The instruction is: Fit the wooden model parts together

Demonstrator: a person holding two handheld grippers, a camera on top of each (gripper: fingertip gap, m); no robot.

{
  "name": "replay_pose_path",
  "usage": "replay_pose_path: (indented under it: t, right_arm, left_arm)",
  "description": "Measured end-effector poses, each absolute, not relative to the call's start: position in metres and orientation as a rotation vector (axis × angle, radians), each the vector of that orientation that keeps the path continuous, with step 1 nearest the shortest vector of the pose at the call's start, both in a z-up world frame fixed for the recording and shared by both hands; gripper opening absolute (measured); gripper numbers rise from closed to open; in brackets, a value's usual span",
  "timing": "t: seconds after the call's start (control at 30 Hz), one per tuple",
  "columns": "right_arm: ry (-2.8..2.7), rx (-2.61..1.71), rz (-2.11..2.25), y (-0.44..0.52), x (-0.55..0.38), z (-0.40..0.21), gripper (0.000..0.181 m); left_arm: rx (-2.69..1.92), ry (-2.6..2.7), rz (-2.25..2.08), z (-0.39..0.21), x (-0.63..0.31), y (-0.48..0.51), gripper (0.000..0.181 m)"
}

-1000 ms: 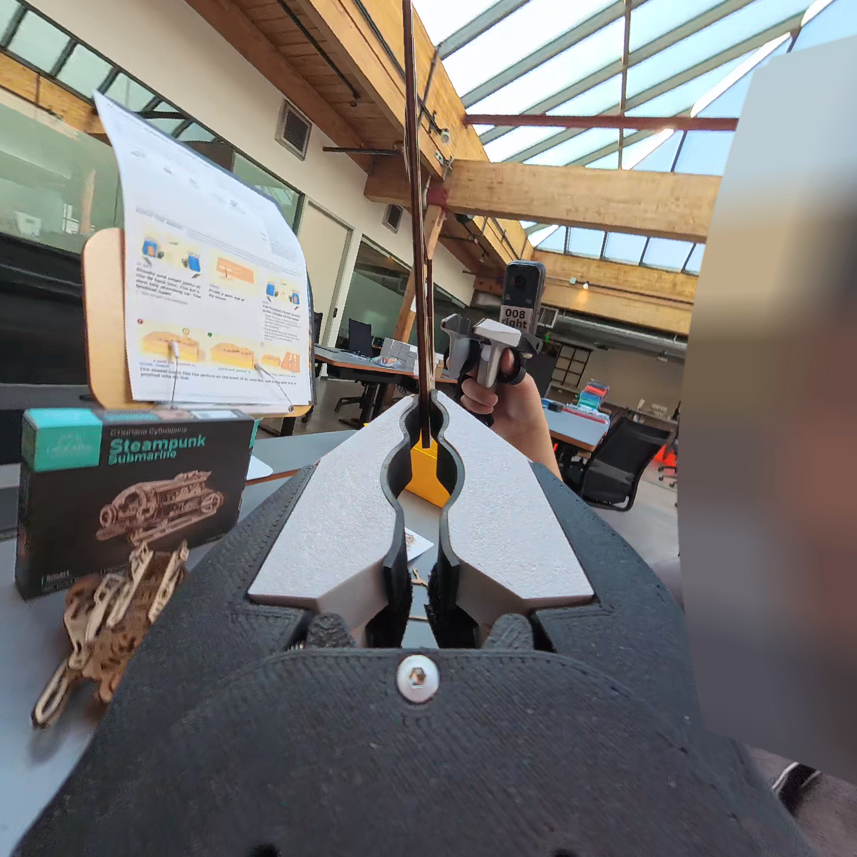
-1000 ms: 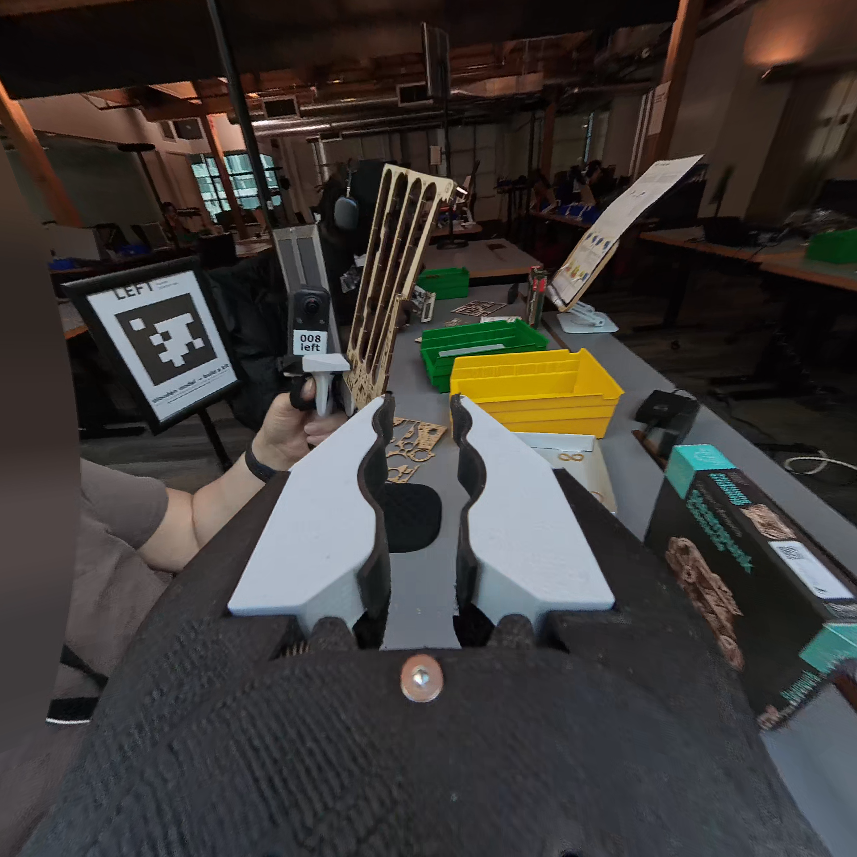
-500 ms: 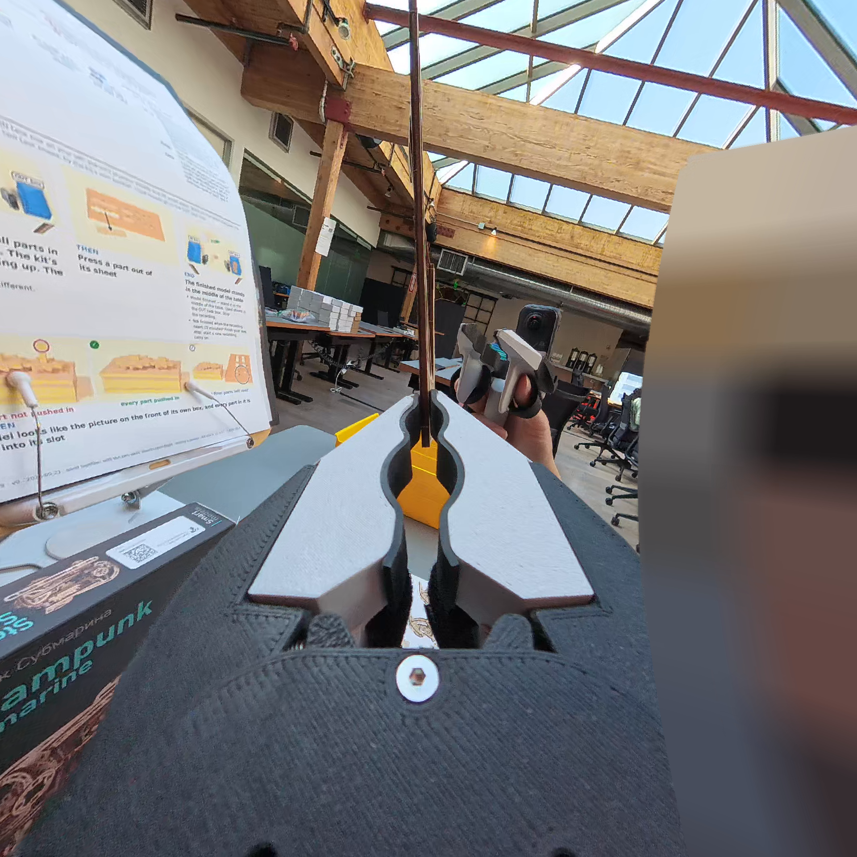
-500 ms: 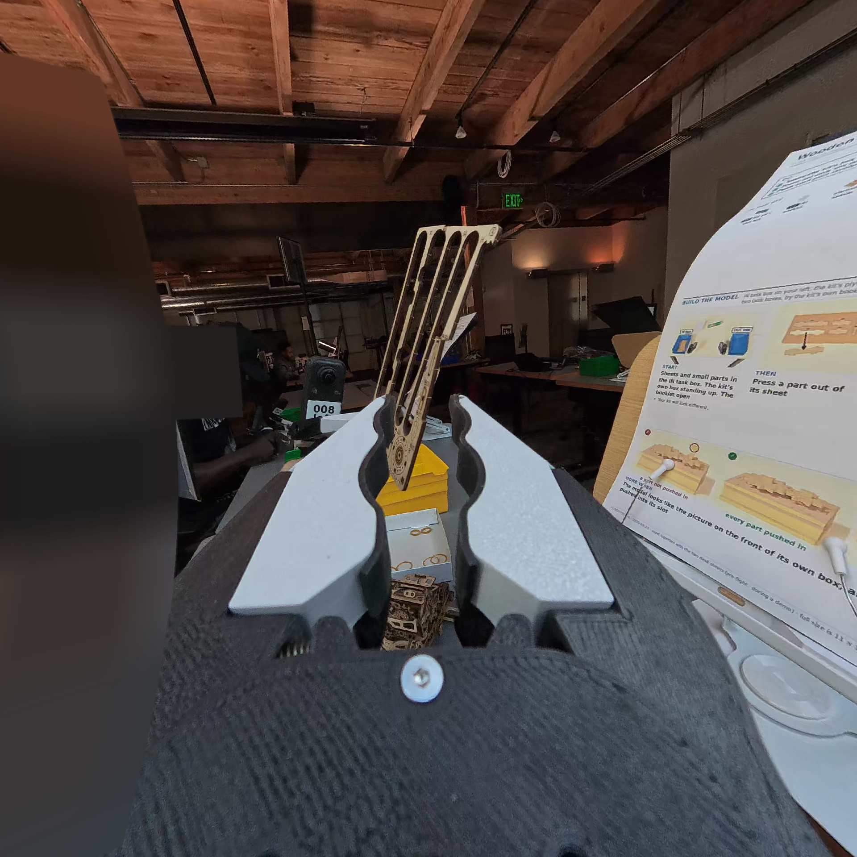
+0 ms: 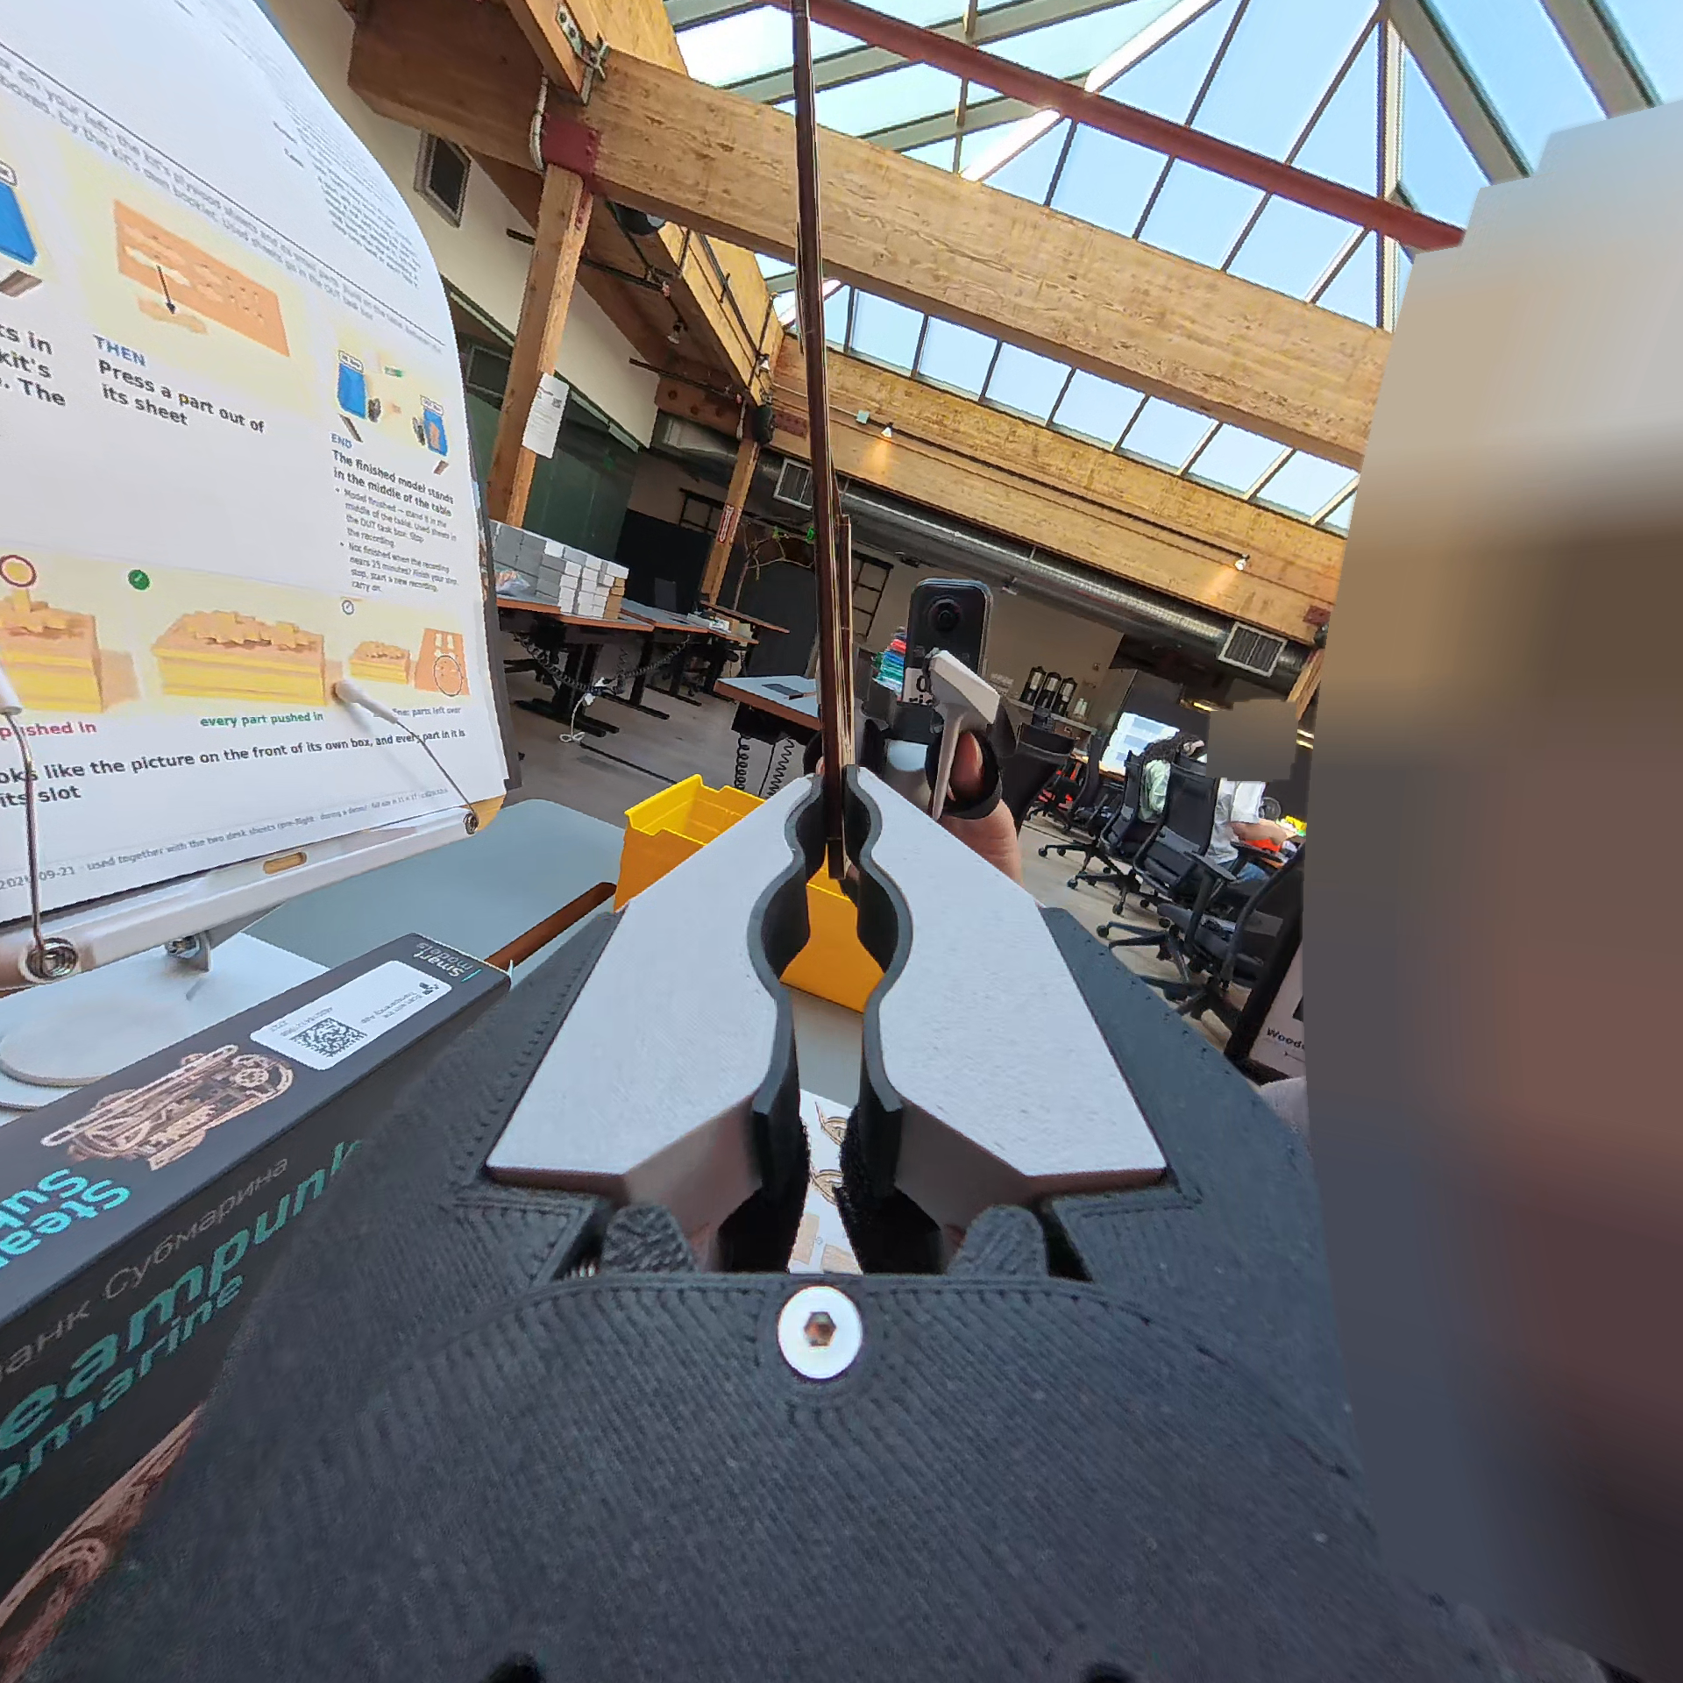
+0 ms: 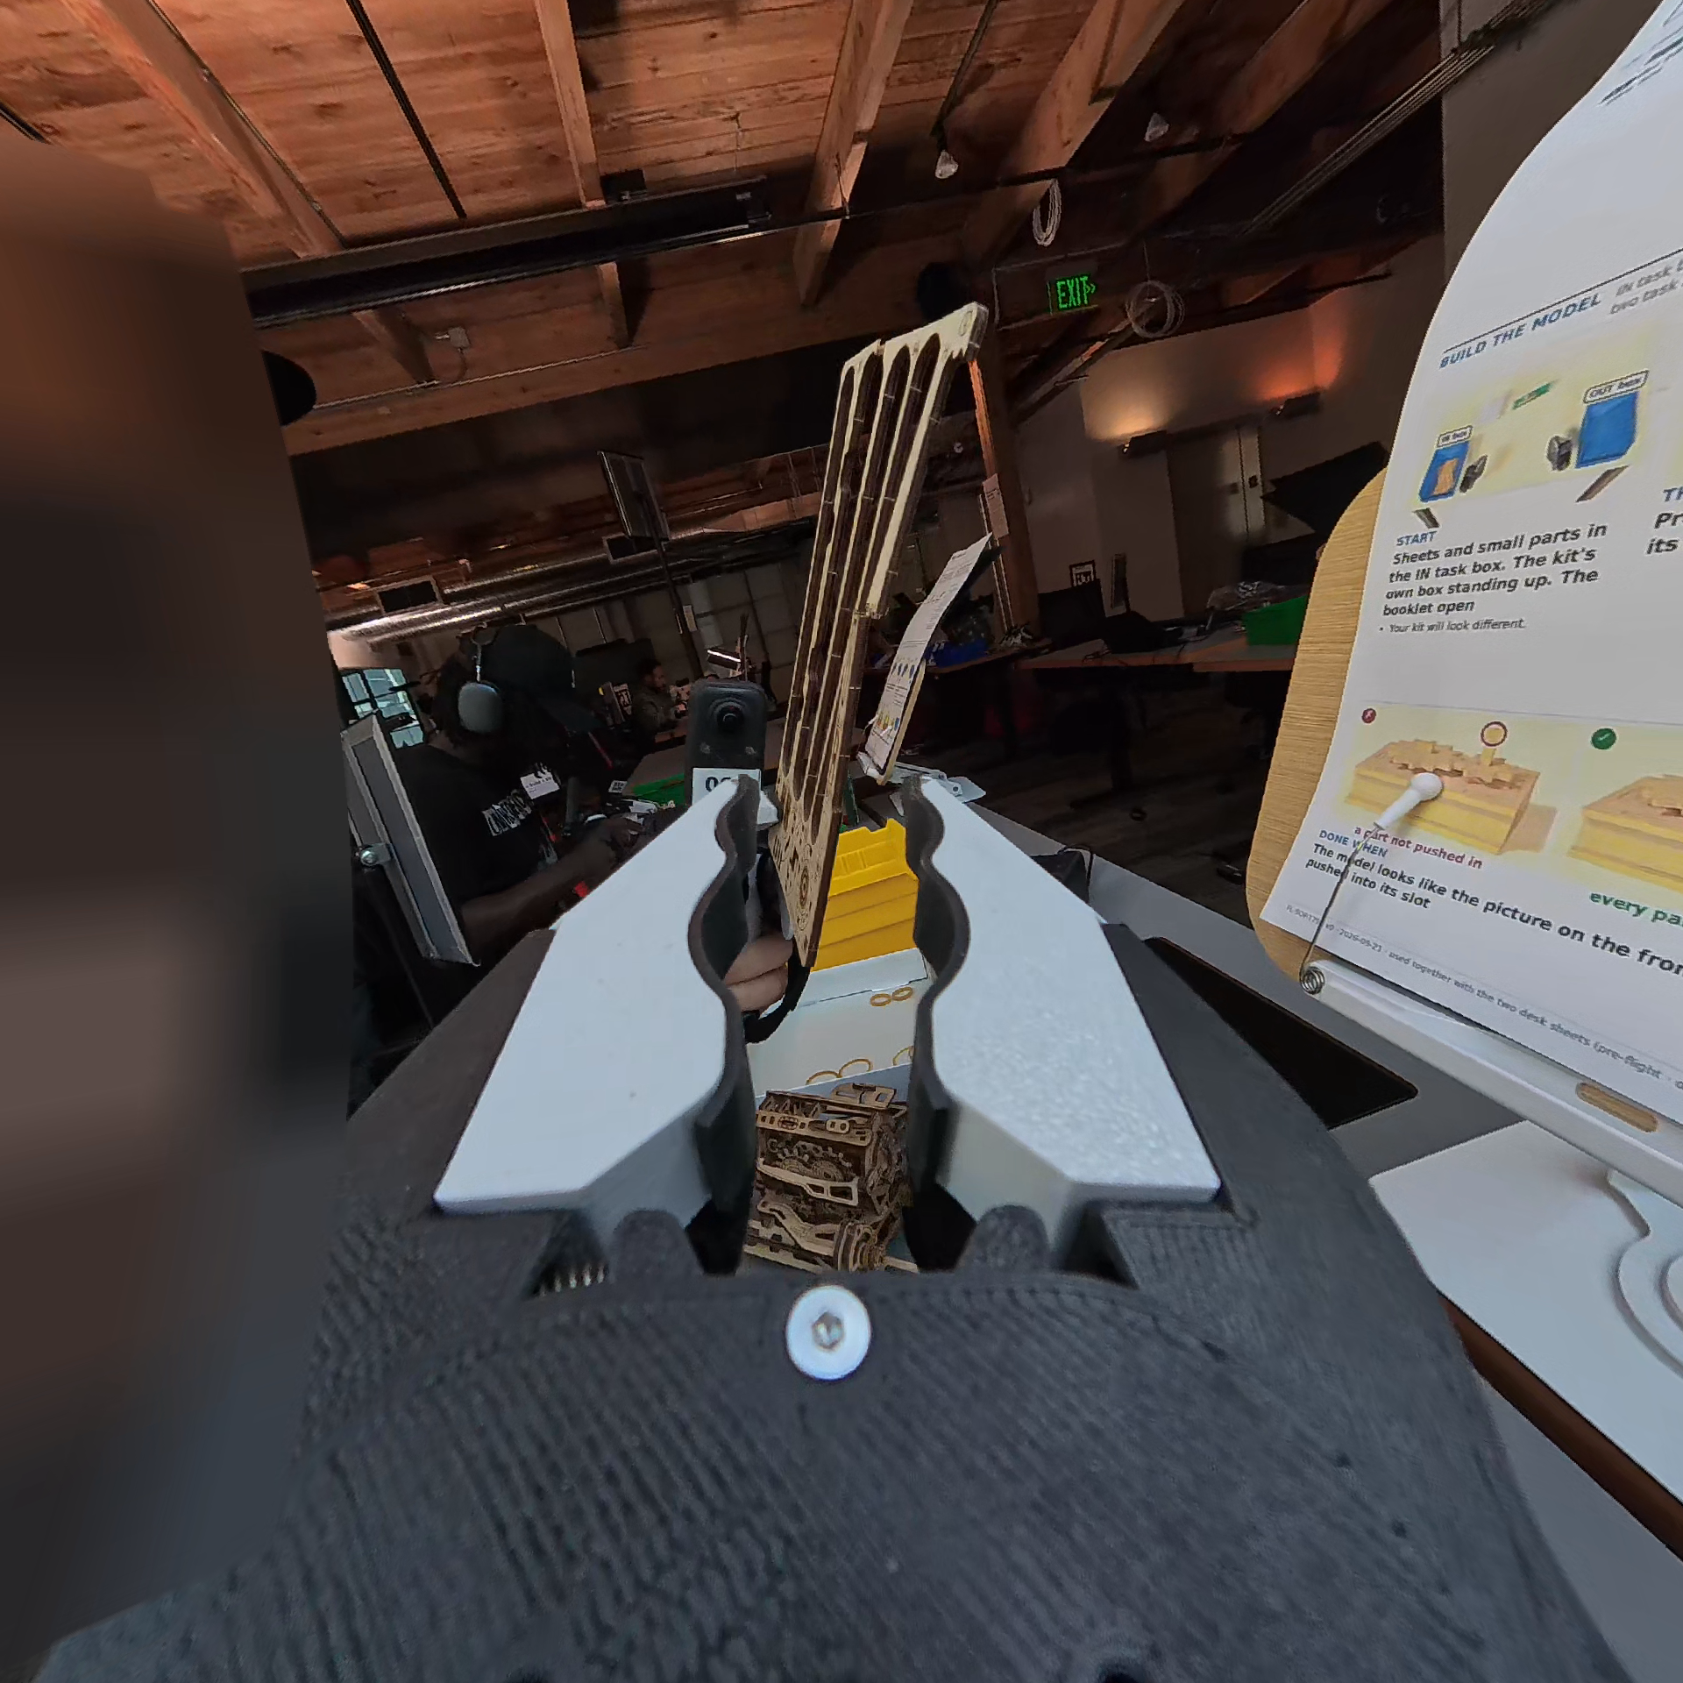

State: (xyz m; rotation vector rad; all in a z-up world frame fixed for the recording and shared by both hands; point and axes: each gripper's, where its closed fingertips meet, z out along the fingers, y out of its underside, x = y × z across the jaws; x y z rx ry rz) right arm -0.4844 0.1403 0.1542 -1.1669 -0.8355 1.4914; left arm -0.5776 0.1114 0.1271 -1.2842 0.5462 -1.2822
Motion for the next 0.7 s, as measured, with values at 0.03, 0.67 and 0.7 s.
replay_pose_path:
  t: [0.03, 0.67, 0.7]
  right_arm:
    - [-0.839, -1.163, 1.49, 0.14, -0.485, 0.154, 0.031]
    - [-0.97, -1.079, 1.553, 0.099, -0.514, 0.161, 0.031]
    - [-0.967, -1.074, 1.574, 0.097, -0.515, 0.161, 0.029]
  left_arm:
    - [-1.278, 0.557, -1.276, 0.128, -0.578, 0.11, 0.0]
    - [-1.191, 0.653, -1.229, 0.158, -0.56, 0.075, 0.0]
    - [-1.179, 0.659, -1.237, 0.162, -0.56, 0.07, 0.0]
